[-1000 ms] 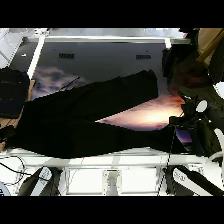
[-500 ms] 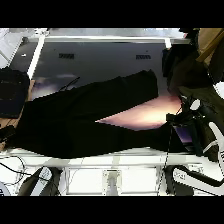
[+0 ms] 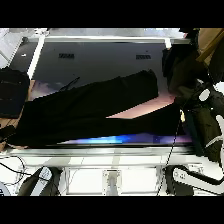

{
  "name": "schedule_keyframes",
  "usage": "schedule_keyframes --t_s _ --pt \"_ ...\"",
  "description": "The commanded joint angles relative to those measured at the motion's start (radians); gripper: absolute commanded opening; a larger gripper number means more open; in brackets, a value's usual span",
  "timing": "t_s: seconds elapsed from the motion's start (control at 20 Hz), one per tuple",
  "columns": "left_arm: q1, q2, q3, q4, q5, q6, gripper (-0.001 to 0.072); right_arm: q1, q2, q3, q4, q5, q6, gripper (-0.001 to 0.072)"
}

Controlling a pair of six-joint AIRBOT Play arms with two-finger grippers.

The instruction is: Fold the clothes and pants, and hang the long-sleeved shirts on hangers.

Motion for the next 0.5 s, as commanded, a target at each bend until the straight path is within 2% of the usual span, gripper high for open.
schedule_keyframes --t_s 0.0,0.1,0.15,0.2,0.25,0.45 --pt "0.001 0.0 0.0 0.002 0.0 -0.003 0.0019 -0.034 -0.027 0.013 -0.01 -0.06 0.135 0.0004" --pt "0.001 0.0 0.0 0.002 0.0 -0.003 0.0019 -0.042 -0.05 0.013 0.017 -0.051 0.134 0.001" --pt "0.001 0.0 0.0 0.002 0.0 -0.003 0.0019 -0.042 -0.052 0.014 0.016 -0.035 0.118 0.0106" --pt "0.001 0.0 0.0 0.002 -0.003 -0.003 0.0019 -0.043 -0.047 0.014 0.009 0.0 0.063 0.0318" --pt "0.001 0.0 0.0 0.002 -0.007 -0.003 0.0019 -0.049 -0.038 0.014 -0.023 0.046 0.009 0.0379" --pt "0.001 0.0 0.0 0.002 -0.018 -0.003 0.0019 -0.151 0.006 0.005 -0.026 0.307 -0.213 0.0379"
